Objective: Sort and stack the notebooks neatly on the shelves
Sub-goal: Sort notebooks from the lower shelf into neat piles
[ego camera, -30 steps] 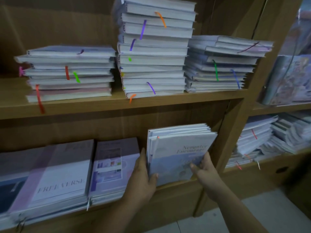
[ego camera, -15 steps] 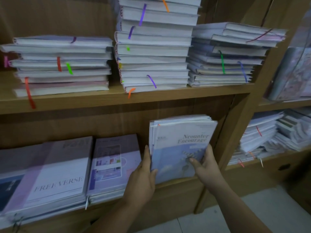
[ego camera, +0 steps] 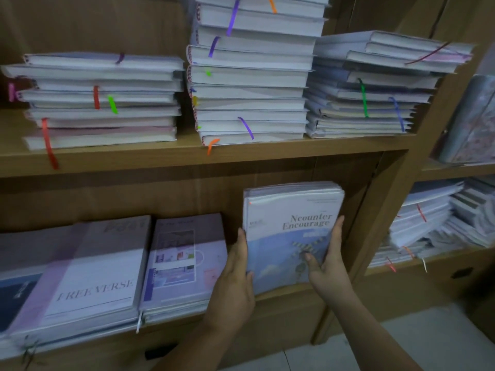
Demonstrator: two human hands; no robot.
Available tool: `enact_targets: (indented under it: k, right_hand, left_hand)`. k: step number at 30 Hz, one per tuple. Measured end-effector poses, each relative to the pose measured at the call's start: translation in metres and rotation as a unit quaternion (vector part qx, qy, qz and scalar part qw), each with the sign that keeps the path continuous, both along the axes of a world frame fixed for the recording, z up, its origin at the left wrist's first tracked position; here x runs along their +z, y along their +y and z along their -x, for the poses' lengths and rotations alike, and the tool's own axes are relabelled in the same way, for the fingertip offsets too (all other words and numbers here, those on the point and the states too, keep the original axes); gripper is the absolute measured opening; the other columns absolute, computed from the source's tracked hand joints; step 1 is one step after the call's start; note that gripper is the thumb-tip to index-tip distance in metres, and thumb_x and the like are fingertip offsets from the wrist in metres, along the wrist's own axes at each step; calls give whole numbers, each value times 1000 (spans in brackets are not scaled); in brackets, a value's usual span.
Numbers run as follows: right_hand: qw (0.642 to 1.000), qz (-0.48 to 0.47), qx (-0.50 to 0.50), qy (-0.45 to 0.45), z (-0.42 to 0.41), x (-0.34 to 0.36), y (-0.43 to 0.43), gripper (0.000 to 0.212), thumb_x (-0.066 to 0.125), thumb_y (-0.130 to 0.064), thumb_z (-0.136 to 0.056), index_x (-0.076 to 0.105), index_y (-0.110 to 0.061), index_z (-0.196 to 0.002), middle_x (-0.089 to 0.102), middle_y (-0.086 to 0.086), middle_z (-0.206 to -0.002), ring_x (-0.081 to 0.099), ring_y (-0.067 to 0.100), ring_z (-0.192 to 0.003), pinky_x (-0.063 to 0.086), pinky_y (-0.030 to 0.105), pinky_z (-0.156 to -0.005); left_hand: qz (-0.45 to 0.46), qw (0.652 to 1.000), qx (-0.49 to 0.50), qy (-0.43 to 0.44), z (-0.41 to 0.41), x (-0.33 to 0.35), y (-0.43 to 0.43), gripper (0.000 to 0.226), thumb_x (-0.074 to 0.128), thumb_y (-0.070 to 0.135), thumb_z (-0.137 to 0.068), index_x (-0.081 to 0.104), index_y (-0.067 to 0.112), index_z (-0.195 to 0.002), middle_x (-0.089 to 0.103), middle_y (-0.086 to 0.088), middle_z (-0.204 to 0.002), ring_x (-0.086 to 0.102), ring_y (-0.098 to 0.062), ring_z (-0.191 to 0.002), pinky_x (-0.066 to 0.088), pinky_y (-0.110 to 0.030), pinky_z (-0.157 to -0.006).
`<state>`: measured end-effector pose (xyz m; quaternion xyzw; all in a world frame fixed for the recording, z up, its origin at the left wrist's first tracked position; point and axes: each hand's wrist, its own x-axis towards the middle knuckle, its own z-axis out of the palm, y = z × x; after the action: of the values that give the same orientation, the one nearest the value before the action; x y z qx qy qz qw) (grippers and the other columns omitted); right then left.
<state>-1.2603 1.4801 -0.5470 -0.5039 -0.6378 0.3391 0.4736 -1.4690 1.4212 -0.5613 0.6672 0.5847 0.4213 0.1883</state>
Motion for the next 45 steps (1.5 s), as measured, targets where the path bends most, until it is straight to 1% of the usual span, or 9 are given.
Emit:
enact_targets:
  k: [3,9,15,20,23,26,33,39,45]
  right_hand:
    - [1000,11,4,2,-3,-6,3,105,58,-9,-100,-22,-54,-150,12,-47,-145,46,-21,-109,47,20,-90]
    - [1000,1,15,5,-4,-3,4,108,56,0,-100,-18,-63,-146,14,-38,-156,32,-2,-139,44,17,-99]
    - [999,28,-22,-25,-6,12,5,107,50,5,-99,-16,-67,-144,11,-29,-159,65,37,-101,52,38,-66]
    - [991,123,-45,-8,-3,4,10,83,53,4,-98,22,-47,-156,58,-2,-128,44,11,-56,39,27,-51]
    - [978,207,-14,-19,-1,-4,12,61,56,8,-96,49,-30,-144,67,9,-92,48,7,-46,40,27,-49]
    - [966,255,-28,-23,-4,-10,8,52,63,5,-93,54,-18,-138,65,7,-74,55,16,-54,42,29,-53]
    - [970,223,-36,-85,2,-24,23,44,56,-9,-97,57,-25,-138,69,21,-78,54,30,-61,39,37,-53]
    - [970,174,-21,-166,-6,-34,18,40,67,-45,-91,67,-33,-129,70,14,-101,64,27,-62,51,39,-56]
    - [948,158,124,-247,-35,-38,-14,98,88,-81,-34,50,-73,-124,41,-5,-152,43,8,-141,47,31,-106]
  left_hand:
    - [-14,1000,6,12,-3,-7,2,92,48,23,-107,-26,62,-146,13,21,-167,33,-11,-147,38,-19,-108]
    - [27,999,-22,21,5,-4,7,96,49,25,-106,-31,61,-144,32,15,-160,53,-17,-126,45,-20,-89]
    - [57,997,-45,8,8,29,10,93,50,23,-104,-22,61,-148,33,5,-163,53,-25,-128,51,-34,-96]
    - [121,990,16,-64,2,14,-3,76,51,23,-104,5,52,-157,67,-18,-112,55,-20,-78,37,-23,-71]
    - [186,975,48,-110,-7,1,-11,57,50,25,-106,30,37,-157,61,6,-88,50,-8,-64,39,-14,-59]
    - [233,955,80,-165,-17,-13,-16,44,53,24,-104,47,35,-147,66,-2,-121,65,-20,-79,47,-20,-67]
    - [169,920,208,-285,-22,-16,-11,15,66,20,-97,55,21,-87,59,-1,-77,54,-25,-74,42,-31,-67]
    - [260,962,44,-73,-18,-19,-49,74,68,53,-90,30,42,-153,63,8,-129,64,-17,-104,48,-20,-79]
    - [161,964,-13,211,-6,-28,-60,79,58,50,-95,19,31,-162,54,-3,-141,56,-23,-123,44,-29,-96]
